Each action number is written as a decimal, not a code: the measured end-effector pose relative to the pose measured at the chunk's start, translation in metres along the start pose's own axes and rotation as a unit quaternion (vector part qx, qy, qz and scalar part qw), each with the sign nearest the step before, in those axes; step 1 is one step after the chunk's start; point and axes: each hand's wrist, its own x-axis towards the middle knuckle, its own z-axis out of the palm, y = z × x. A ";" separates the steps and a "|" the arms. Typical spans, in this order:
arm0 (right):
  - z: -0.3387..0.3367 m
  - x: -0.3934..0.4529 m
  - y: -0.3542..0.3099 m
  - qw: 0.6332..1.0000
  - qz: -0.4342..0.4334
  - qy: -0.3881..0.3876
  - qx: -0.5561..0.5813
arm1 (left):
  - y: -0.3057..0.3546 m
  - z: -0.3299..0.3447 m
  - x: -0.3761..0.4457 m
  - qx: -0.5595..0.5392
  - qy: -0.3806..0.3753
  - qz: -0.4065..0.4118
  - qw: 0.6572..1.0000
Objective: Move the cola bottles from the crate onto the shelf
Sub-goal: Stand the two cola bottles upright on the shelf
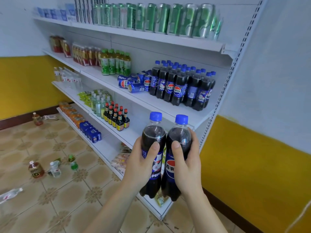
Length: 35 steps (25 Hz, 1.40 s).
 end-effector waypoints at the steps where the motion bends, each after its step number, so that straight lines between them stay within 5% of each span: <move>1: 0.006 0.009 0.004 1.000 -0.002 -0.002 0.004 | -0.003 -0.004 0.012 0.010 0.001 0.003 1.000; 16: 0.103 0.153 0.044 0.991 -0.002 0.121 -0.048 | -0.022 -0.031 0.233 -0.018 -0.131 0.043 0.990; 35: 0.042 0.328 0.124 0.972 -0.006 0.219 -0.082 | -0.036 0.107 0.420 -0.001 -0.257 0.104 0.961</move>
